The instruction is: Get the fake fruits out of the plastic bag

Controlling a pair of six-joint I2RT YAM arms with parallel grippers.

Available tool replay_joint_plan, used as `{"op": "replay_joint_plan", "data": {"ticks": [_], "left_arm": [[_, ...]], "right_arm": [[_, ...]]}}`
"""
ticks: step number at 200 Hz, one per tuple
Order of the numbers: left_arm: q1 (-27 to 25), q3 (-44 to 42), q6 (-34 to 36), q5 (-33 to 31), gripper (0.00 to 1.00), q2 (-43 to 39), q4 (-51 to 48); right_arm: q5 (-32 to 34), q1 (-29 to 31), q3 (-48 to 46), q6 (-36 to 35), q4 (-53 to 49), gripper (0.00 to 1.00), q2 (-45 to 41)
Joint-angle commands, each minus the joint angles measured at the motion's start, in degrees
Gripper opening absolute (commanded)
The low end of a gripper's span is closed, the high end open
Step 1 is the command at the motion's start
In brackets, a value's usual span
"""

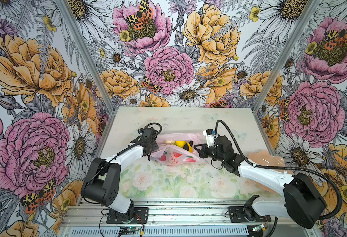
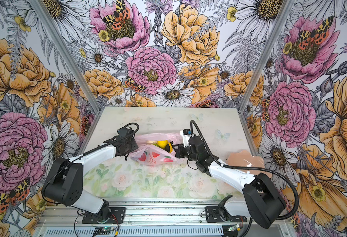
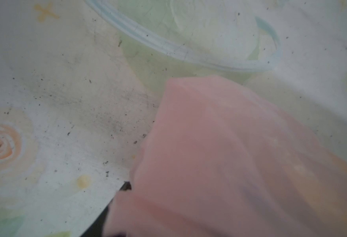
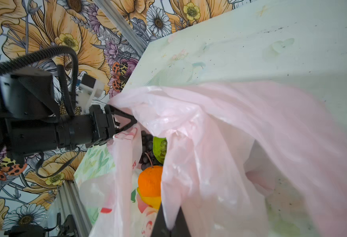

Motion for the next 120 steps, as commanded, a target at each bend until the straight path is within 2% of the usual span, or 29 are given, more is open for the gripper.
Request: {"op": "replay_joint_plan", "data": {"ticks": [1, 23, 54, 66, 120], "left_arm": [[3.3, -4.4, 0.0, 4.5, 0.36, -2.9, 6.5], [7.6, -10.8, -0.3, 7.8, 0.15, -6.5, 11.6], [14.2, -19.7, -2.5, 11.1, 0.02, -12.0, 17.4], [15.4, -20.4, -2.4, 11.3, 0.0, -12.9, 17.4], [17.7, -20.2, -2.2, 12.1, 0.0, -10.7, 17.2]], "right_arm": [[-5.4, -4.5, -2.2, 5.5, 7.7, 0.0, -1.6], [-9.0, -8.6, -3.1, 9.2, 12.2, 0.0, 0.0], [-13.7, -14.6, -5.3, 16.6, 22.8, 0.0, 4.3], [-14.7, -15.9, -5.8, 18.4, 25.5, 0.0, 5.8], [-14.6, -17.1, -8.2, 20.0, 29.4, 0.0, 7.8]]}}
